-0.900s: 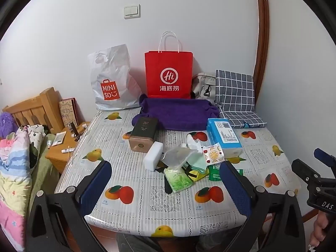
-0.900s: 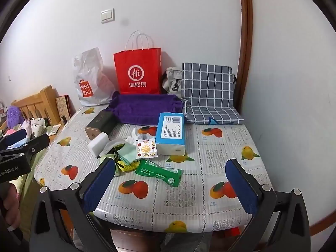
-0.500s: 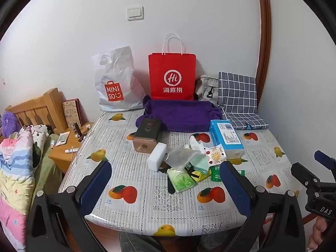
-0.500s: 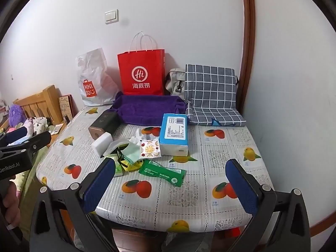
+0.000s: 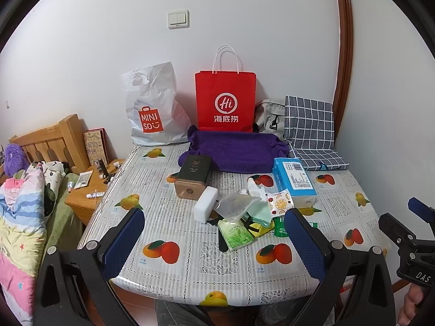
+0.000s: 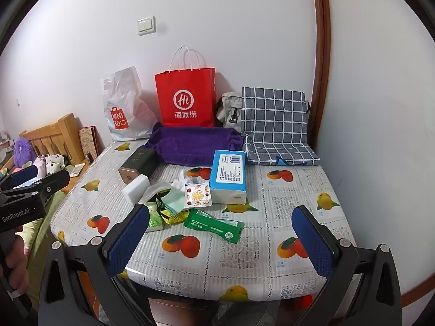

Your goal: Organize soft objects

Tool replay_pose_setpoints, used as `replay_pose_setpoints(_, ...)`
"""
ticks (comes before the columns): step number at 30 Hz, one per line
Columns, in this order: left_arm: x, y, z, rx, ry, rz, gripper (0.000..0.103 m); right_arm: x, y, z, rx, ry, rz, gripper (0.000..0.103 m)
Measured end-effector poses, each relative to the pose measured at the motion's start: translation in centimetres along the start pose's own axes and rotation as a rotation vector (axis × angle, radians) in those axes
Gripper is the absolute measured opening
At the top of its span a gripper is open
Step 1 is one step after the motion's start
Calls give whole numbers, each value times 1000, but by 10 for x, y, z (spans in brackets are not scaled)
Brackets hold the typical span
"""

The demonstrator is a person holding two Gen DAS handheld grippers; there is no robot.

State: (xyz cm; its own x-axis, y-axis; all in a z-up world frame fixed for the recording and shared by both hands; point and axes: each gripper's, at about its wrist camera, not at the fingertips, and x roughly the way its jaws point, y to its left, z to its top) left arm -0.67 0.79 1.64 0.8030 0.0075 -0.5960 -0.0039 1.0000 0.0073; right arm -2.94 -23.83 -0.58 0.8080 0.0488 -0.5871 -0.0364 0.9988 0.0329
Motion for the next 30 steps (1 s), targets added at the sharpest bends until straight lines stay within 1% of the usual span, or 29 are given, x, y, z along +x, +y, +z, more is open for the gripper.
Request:
replay_pose_setpoints(20, 0, -1, -3, 2, -4, 1, 103, -2, 3, 2, -1, -2, 10, 103)
replay_pose_setpoints(30, -3, 3, 3, -2, -6, -1, 103, -4, 6, 1, -8, -7, 10, 103)
